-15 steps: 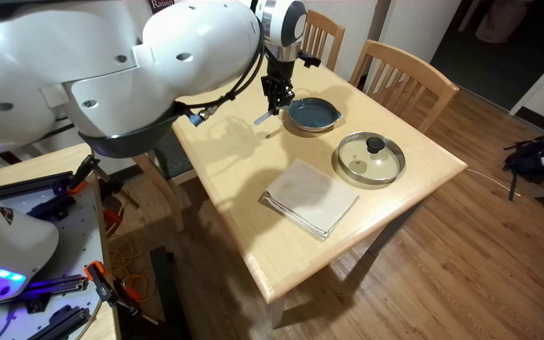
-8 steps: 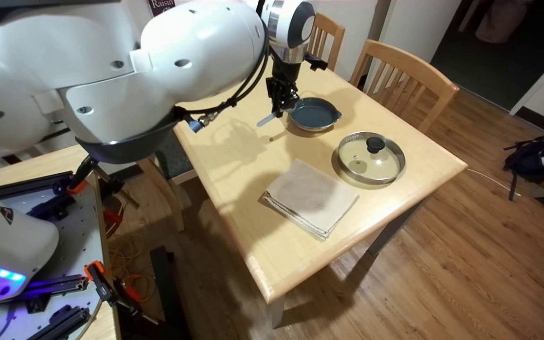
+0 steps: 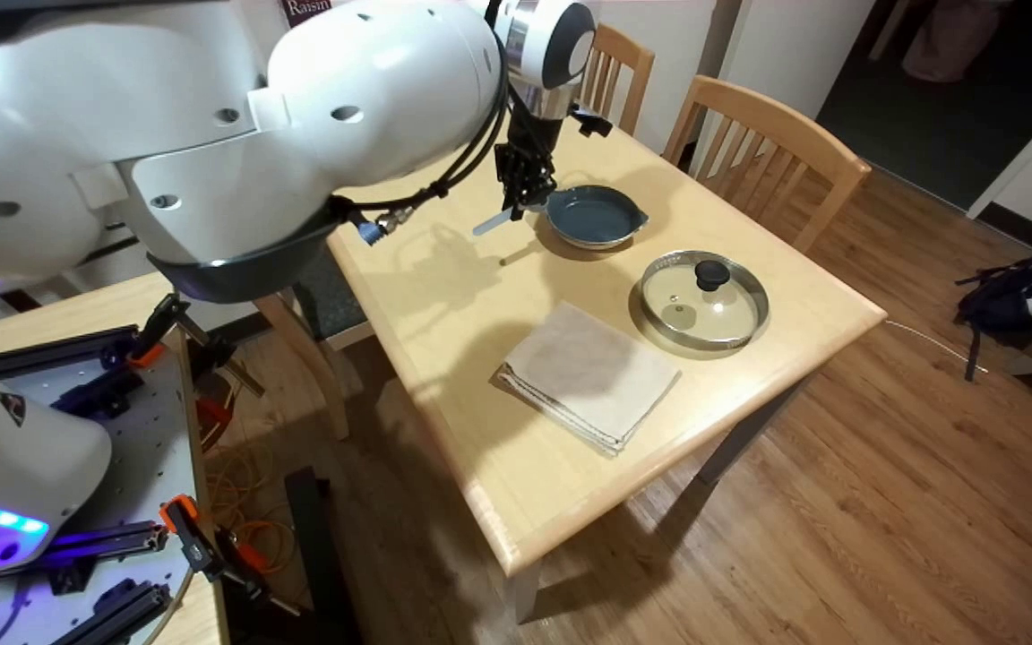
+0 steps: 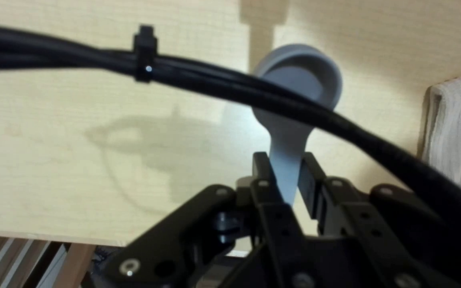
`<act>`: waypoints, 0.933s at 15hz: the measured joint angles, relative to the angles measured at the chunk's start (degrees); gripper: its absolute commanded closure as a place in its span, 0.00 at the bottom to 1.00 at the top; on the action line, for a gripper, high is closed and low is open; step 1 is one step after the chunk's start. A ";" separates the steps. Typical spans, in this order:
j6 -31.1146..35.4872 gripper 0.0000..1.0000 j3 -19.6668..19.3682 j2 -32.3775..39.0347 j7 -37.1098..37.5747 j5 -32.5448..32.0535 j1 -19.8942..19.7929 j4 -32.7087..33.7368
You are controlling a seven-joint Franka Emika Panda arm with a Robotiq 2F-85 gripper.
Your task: Place the spoon on the blue dish
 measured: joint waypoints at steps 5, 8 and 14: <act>-7.77 0.95 4.62 -0.03 0.03 0.29 2.06 5.25; -9.00 0.79 5.43 -0.06 0.03 1.32 2.13 6.07; -8.98 0.95 4.65 -0.03 0.03 1.31 2.32 6.04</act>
